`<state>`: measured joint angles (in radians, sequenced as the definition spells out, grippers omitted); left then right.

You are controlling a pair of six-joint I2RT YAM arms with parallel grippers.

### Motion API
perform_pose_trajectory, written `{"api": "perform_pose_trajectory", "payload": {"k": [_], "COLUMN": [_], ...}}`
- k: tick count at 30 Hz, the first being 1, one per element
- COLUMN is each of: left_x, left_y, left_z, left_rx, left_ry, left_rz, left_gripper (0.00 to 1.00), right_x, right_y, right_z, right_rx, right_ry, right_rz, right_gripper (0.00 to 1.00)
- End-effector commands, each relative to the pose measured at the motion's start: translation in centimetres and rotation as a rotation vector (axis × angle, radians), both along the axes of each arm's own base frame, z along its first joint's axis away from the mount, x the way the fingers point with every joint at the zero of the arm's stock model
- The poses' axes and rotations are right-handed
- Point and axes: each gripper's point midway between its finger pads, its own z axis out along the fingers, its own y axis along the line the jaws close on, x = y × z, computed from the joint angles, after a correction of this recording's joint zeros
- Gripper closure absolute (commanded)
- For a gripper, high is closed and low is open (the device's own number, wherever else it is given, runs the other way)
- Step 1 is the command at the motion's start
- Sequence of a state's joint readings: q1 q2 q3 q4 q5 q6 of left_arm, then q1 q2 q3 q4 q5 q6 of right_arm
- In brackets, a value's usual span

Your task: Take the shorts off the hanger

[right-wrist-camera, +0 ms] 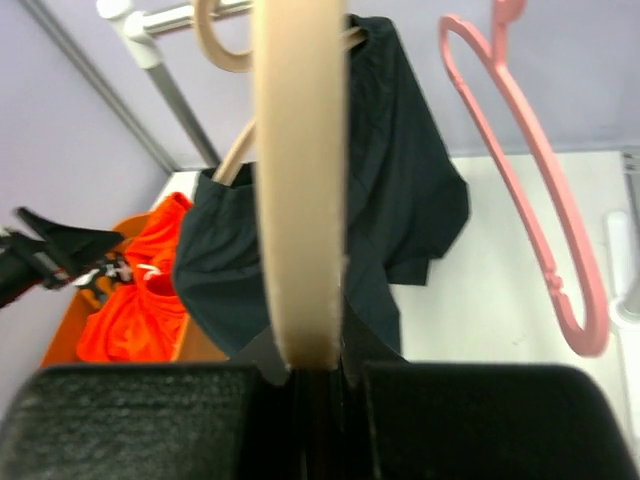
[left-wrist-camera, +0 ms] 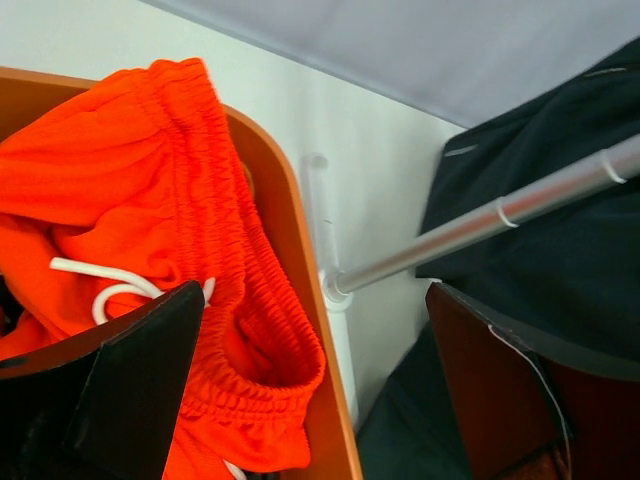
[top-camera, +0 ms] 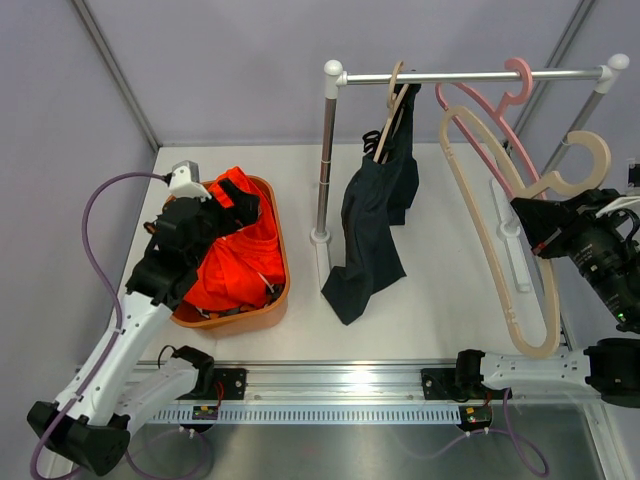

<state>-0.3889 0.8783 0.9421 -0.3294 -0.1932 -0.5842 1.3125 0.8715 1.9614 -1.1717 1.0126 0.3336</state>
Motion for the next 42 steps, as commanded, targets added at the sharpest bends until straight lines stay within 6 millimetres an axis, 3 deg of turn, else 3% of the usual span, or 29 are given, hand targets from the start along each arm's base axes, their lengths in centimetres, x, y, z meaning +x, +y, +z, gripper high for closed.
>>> {"api": "perform_pose_trajectory", "payload": {"k": [1, 6, 8, 11, 13, 15, 16, 22, 27, 33, 42], "left_x": [-1.2, -2.4, -2.8, -3.3, -3.4, -3.8, -3.9, -4.2, -4.4, -4.4, -4.3], "left_y": [-1.4, -1.9, -2.0, -1.9, -1.8, -2.1, -2.3, -2.3, -2.2, -1.9, -2.3], "left_z": [3.9, 6.3, 6.6, 7.4, 7.8, 8.0, 8.1, 8.2, 8.1, 7.8, 6.7], "left_rx": [-0.045, -0.041, -0.033, -0.022, -0.014, -0.016, -0.014, 0.002, 0.028, 0.065, 0.076], "left_ry": [-0.083, -0.121, -0.123, -0.142, -0.153, -0.156, -0.16, -0.178, -0.187, -0.192, -0.177], "left_rz": [-0.105, -0.165, -0.186, -0.195, -0.197, -0.224, -0.234, -0.252, -0.26, -0.26, -0.283], "left_gripper": [0.02, 0.01, 0.01, 0.01, 0.01, 0.01, 0.01, 0.01, 0.01, 0.01, 0.01], "right_x": [0.9, 2.1, 2.5, 4.0, 6.1, 7.5, 8.8, 13.5, 16.8, 20.5, 25.0], "right_y": [-0.2, 1.5, 3.1, 4.7, 4.4, 5.5, 4.3, 5.0, 3.2, 2.4, 1.4], "right_z": [-1.8, -1.9, -1.6, -2.5, -3.3, -4.1, -3.6, -2.5, -0.9, -1.7, -4.7], "right_rx": [-0.075, -0.171, -0.203, -0.269, -0.309, -0.314, -0.296, -0.256, -0.201, -0.194, -0.206], "right_ry": [0.043, 0.022, 0.011, 0.044, 0.071, 0.085, 0.076, 0.034, 0.005, 0.035, 0.126], "right_rz": [-0.113, -0.168, -0.143, -0.148, -0.222, -0.171, -0.221, -0.124, -0.093, -0.06, -0.102], "right_gripper": [1.0, 1.0, 1.0, 1.0, 1.0, 1.0, 1.0, 1.0, 1.0, 1.0, 1.0]}}
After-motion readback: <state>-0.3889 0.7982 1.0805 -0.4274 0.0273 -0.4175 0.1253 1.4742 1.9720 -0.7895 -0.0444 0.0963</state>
